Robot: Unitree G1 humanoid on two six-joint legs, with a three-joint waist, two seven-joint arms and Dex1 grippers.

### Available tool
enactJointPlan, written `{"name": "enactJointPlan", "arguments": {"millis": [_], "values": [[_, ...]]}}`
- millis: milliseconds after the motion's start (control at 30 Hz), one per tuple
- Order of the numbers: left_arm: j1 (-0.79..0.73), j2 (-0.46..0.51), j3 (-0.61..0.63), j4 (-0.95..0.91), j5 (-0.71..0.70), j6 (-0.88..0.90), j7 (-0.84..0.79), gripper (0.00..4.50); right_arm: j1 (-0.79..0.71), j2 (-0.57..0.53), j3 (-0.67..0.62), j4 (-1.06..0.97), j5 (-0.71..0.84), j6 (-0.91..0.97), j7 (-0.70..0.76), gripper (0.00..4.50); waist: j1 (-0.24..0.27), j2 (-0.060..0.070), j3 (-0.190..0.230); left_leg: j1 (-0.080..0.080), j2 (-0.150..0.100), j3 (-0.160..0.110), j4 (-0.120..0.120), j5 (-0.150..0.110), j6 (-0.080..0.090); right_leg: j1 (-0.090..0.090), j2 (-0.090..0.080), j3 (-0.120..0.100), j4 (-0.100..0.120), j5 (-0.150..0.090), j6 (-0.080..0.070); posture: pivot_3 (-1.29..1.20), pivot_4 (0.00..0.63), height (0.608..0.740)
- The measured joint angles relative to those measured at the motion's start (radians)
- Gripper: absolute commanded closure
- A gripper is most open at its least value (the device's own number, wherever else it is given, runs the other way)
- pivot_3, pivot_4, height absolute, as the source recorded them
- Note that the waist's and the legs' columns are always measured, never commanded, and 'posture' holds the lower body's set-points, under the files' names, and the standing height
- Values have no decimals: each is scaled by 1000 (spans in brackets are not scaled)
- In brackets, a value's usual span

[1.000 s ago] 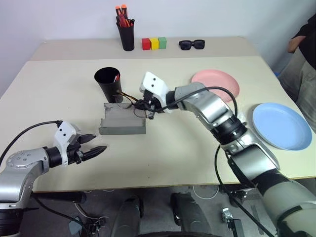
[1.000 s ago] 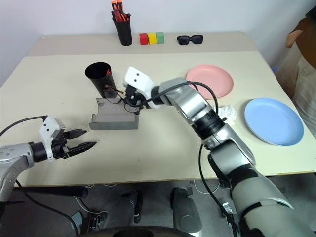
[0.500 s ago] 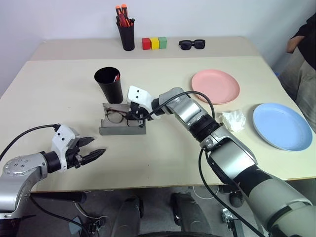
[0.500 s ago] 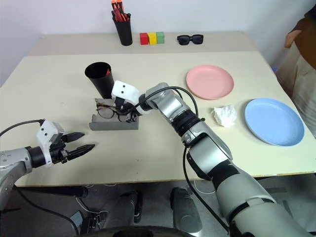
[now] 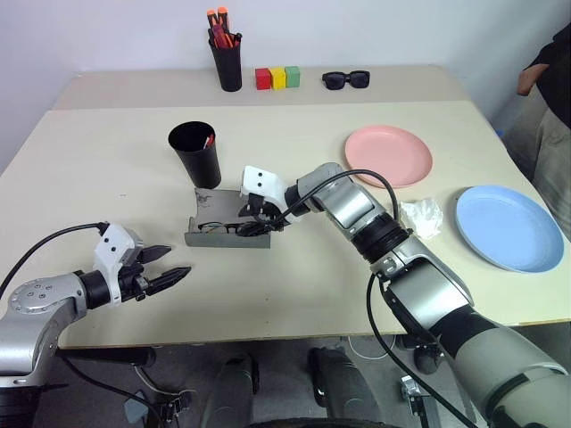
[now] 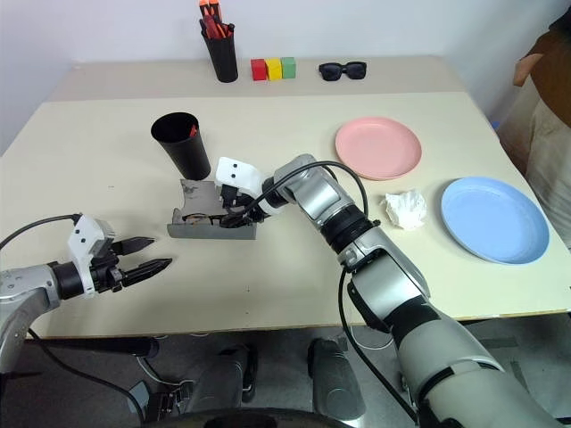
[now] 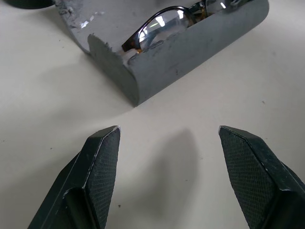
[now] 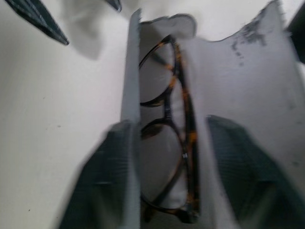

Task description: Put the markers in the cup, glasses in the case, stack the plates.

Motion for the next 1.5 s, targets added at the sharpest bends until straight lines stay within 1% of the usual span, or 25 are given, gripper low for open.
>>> {"name": "enactJointPlan", "arguments": {"millis": [67,133,167,233,400,467,633,800,900,1067,1233,1367,1500], "values": [[-14,-7,0,10,-3,-6,0,1092,1,-5,-16,-6,0,4,-7,794,0,0,0,0,0,0,0,0,0,0,0,0,0,0,0,0,150,740],[-45,-26,5,16,-17,2,14,1092,10,-21,-39,-54,3,12,-13,794,3,0,0,0,0,0,0,0,0,0,0,0,0,0,0,0,150,740],[-56,-30,10,16,-24,13,23,1358,12,-25,-48,-76,3,16,-14,758,3,0,0,0,0,-1,0,0,0,0,0,0,0,0,0,0,150,740],[-106,-35,20,18,-55,66,61,1975,37,-48,-76,-160,14,33,-22,740,4,0,0,0,0,-1,0,0,0,0,0,0,0,0,1,0,150,740],[-196,-37,49,31,-80,153,149,4483,149,-91,-137,-362,47,113,-68,740,1,0,0,0,-1,-1,0,0,0,0,0,0,1,0,1,0,150,740],[-237,-45,43,43,-75,171,182,4483,202,-103,-160,-433,62,156,-97,740,1,-1,0,0,-1,-1,0,0,0,0,0,0,2,0,1,0,150,740],[-375,-78,-60,122,-7,195,257,4483,373,-126,-203,-652,103,280,-186,740,4,-1,-1,0,-2,-1,2,0,0,1,0,0,2,0,1,0,150,740],[-407,-79,-179,148,33,199,206,4483,463,-143,-255,-801,144,397,-276,740,0,-1,-1,0,-1,-1,1,0,0,1,1,0,2,0,1,0,150,740],[-408,-63,-219,143,37,200,156,4483,484,-145,-277,-869,171,444,-316,740,1,-1,-1,0,-1,-1,1,0,0,0,1,0,3,0,1,0,150,740],[-398,-45,-224,110,17,230,81,4483,508,-164,-288,-900,200,485,-359,740,2,-1,-1,0,-1,-1,1,0,0,1,0,0,2,0,1,0,150,740],[-379,-47,-214,49,-50,277,34,4483,510,-180,-289,-903,229,493,-382,740,2,-1,-1,0,-1,-1,2,0,0,1,0,0,2,0,1,0,150,740],[-384,-108,-134,52,-96,275,84,4483,509,-184,-287,-903,243,491,-388,740,3,-1,-1,0,-1,-1,2,0,0,1,1,0,2,0,1,0,150,740],[-407,-122,-56,70,-114,250,143,4483,508,-195,-281,-903,258,478,-386,740,3,-1,-1,0,-1,-1,2,0,0,1,1,0,2,0,1,0,150,740]]}}
